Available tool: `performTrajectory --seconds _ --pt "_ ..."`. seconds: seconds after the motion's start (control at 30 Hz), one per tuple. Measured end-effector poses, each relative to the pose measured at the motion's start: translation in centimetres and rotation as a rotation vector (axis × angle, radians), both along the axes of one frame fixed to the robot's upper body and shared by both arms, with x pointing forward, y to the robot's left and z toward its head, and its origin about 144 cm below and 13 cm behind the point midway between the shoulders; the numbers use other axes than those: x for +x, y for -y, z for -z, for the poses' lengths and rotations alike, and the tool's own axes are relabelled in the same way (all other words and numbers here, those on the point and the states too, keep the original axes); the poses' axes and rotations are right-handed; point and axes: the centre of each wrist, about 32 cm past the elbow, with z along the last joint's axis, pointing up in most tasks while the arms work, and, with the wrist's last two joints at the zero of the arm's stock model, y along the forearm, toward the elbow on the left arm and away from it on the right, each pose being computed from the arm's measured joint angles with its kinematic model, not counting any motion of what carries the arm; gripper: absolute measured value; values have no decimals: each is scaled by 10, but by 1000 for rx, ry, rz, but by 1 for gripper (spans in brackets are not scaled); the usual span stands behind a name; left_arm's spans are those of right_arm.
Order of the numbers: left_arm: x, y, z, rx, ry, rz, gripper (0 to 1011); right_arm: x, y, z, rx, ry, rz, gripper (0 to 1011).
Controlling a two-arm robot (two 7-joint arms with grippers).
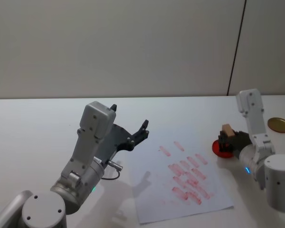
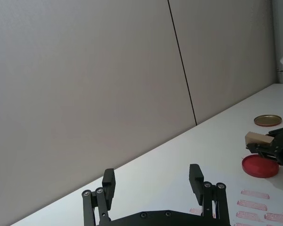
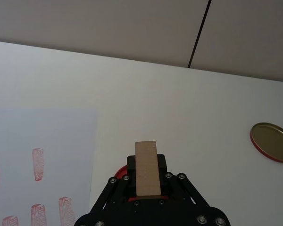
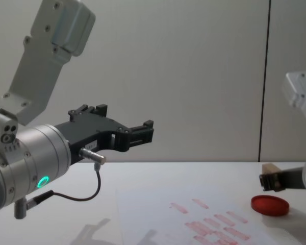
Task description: Use the one hand to pick up the stamp and affix it onto the A4 paper.
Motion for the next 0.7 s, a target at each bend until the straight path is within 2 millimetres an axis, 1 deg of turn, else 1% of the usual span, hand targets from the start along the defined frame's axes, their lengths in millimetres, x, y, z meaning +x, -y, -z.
performTrajectory --seconds 0.2,0.23,0.33,0.37,0.47,0.5,0.6,0.63,0.67,0.7 --pt "0 0 0 0 0 0 993 5 3 8 7 -24 3 223" --pt "0 0 0 0 0 0 993 6 3 8 7 -26 3 237" --pt "0 0 0 0 0 0 993 7 4 11 11 -32 1 325" --pt "0 0 0 0 0 0 993 8 4 12 13 -32 -1 382" --pt "0 0 0 0 0 0 993 9 5 13 17 -30 -4 437" --pt "0 0 0 0 0 0 993 9 5 13 18 -28 -5 488" --pt "0 0 0 0 0 0 993 9 5 13 25 -14 -8 580" --pt "0 0 0 0 0 0 993 9 5 13 27 -9 -9 627" --pt "0 0 0 0 0 0 993 8 5 12 29 -5 -10 638" --pt "0 0 0 0 0 0 993 7 5 11 32 7 -13 707"
